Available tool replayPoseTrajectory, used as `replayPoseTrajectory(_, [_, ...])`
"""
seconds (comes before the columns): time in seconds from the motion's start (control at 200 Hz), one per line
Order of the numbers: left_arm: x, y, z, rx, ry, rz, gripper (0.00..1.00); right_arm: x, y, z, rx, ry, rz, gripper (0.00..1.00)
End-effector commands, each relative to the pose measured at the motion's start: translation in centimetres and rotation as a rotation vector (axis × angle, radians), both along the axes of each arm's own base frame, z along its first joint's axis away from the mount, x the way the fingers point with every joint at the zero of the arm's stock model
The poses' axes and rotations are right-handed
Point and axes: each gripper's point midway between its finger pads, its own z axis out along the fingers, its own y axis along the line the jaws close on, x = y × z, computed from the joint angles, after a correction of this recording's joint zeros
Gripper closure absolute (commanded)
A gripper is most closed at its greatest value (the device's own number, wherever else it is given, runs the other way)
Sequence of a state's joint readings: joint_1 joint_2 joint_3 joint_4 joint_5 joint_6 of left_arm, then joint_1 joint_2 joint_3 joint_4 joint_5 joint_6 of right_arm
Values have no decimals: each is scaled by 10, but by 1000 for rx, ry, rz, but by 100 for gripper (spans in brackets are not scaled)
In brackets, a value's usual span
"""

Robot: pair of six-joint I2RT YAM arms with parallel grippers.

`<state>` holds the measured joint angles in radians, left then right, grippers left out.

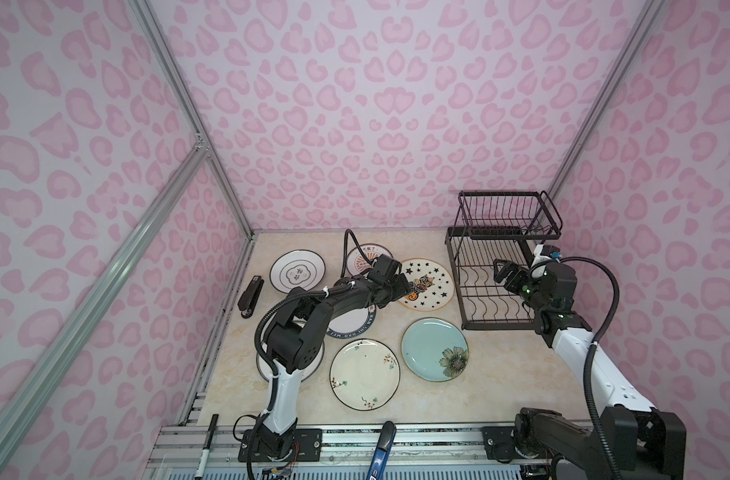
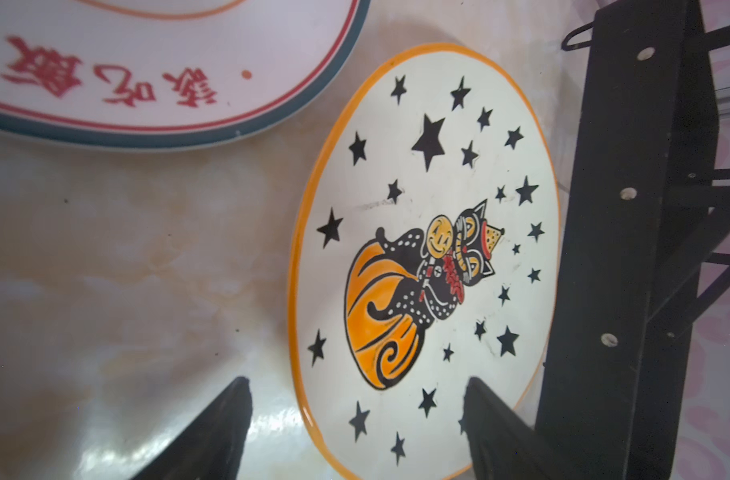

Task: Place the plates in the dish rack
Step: 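Reach the left gripper toward the star-and-cat plate while the right gripper moves toward the rack, then grasp the rim of the star-and-cat plate with the left gripper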

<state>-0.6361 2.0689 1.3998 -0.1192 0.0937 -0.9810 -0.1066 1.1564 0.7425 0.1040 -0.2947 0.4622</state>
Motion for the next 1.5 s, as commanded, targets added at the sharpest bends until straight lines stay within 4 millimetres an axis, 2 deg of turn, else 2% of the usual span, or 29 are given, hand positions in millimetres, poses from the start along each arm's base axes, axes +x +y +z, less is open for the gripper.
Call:
replayPoseTrajectory(0.0, [3,-6,-4,-34,10,8,22,1,-1,-6,18,25,-9,0])
replayPoseTrajectory(0.34, [4,-12,-16,-51,36,7,45,2,-3,-10,17,30,-14,1])
replayPoseTrajectory(0.695, [6,-13,-29,-54,51,20,63,1,-4,-7,16,29,-10,1])
replayPoseTrajectory(0.735, [7,-13,-29,-52,51,22,71,0,-4,-6,15,29,-11,1])
replayPoseTrajectory(0.875, [6,-11,-31,-45,55,24,86,0,-5,-4,15,24,-13,1])
replayPoseTrajectory(1.015, [6,-9,-30,-39,59,24,97,0,-3,-3,21,22,-7,1])
replayPoseTrajectory(1.235, [7,-3,-16,-22,35,22,98,0,-2,-4,25,25,-3,1])
replayPoseTrajectory(1.495, [14,16,10,-10,-12,25,98,1,0,-3,36,26,11,1])
